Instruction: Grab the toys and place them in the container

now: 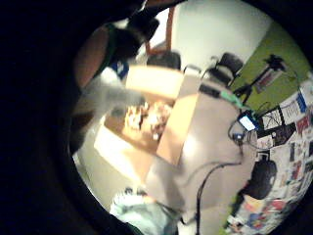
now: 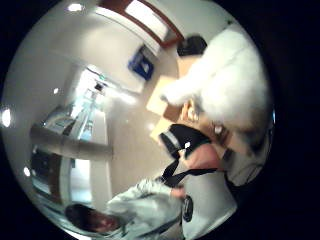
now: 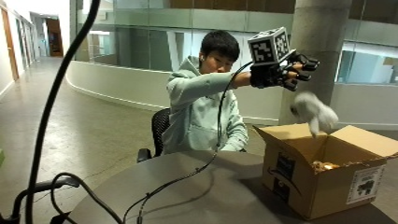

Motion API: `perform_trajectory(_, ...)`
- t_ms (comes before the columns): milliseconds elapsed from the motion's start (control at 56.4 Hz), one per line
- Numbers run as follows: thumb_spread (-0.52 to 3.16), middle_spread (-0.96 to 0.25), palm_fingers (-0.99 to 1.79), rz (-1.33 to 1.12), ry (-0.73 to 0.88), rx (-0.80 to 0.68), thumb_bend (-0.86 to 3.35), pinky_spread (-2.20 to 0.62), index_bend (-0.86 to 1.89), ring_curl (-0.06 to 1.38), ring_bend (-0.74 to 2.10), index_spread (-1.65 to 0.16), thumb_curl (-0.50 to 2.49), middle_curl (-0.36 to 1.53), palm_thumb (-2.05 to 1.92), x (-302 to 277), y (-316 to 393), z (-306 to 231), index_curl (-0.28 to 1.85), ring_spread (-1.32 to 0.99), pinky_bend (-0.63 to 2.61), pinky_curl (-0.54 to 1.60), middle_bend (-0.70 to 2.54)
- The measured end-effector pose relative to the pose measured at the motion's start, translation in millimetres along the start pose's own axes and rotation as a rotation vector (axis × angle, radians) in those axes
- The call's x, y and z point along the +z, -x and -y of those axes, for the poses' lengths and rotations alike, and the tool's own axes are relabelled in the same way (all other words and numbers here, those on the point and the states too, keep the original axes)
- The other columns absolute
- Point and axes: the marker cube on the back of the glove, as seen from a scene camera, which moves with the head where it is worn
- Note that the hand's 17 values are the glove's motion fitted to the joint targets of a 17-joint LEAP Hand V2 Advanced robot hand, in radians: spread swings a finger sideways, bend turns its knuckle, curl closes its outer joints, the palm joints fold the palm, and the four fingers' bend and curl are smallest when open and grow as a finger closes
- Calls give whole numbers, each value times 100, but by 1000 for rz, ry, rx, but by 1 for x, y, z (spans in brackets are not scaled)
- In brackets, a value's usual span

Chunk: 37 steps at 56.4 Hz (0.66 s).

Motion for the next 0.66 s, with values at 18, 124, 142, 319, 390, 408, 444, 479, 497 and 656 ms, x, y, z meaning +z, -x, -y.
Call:
perform_trajectory(18, 78, -16, -47, 2, 23, 2, -12, -22, 2, 53, 71, -28, 78, 78, 37, 5, 1, 2, 87, -20, 119, 56, 15)
perform_trajectory(124, 95, -7, -49, -1, 69, -22, -8, -9, 3, 38, 41, -26, 66, 64, 19, 18, 2, 5, 70, -11, 108, 47, 7)
perform_trajectory(142, 96, -6, -48, 2, 74, -26, -7, -8, 3, 37, 39, -26, 64, 62, 17, 19, 2, 5, 67, -10, 106, 46, 7)
perform_trajectory(319, 108, 0, -39, -1, 104, -38, -3, 0, 5, 32, 23, -24, 52, 47, 6, 10, -8, -3, 49, -3, 94, 40, 8)
perform_trajectory(390, 111, 1, -36, -2, 90, -44, -3, 2, 5, 31, 20, -24, 49, 43, 5, 2, -14, -7, 44, -2, 90, 38, 9)
perform_trajectory(408, 112, 2, -35, -3, 85, -46, -2, 2, 6, 31, 20, -24, 48, 42, 5, 0, -16, -8, 43, -2, 89, 38, 8)
perform_trajectory(444, 113, 2, -33, -5, 74, -49, -2, 3, 8, 31, 19, -24, 47, 40, 5, -5, -19, -12, 41, -2, 87, 37, 8)
perform_trajectory(479, 114, 2, -32, -8, 63, -51, -2, 3, 9, 31, 18, -24, 46, 38, 6, -10, -21, -17, 39, -2, 86, 37, 8)
perform_trajectory(497, 115, 2, -31, -9, 56, -53, -2, 3, 10, 31, 18, -25, 45, 37, 6, -13, -23, -19, 39, -2, 84, 36, 8)
perform_trajectory(656, 122, 0, -17, -80, -35, -108, -1, 4, 14, 31, 19, -26, 41, 33, 10, -38, -62, -37, 35, -2, 76, 34, 13)
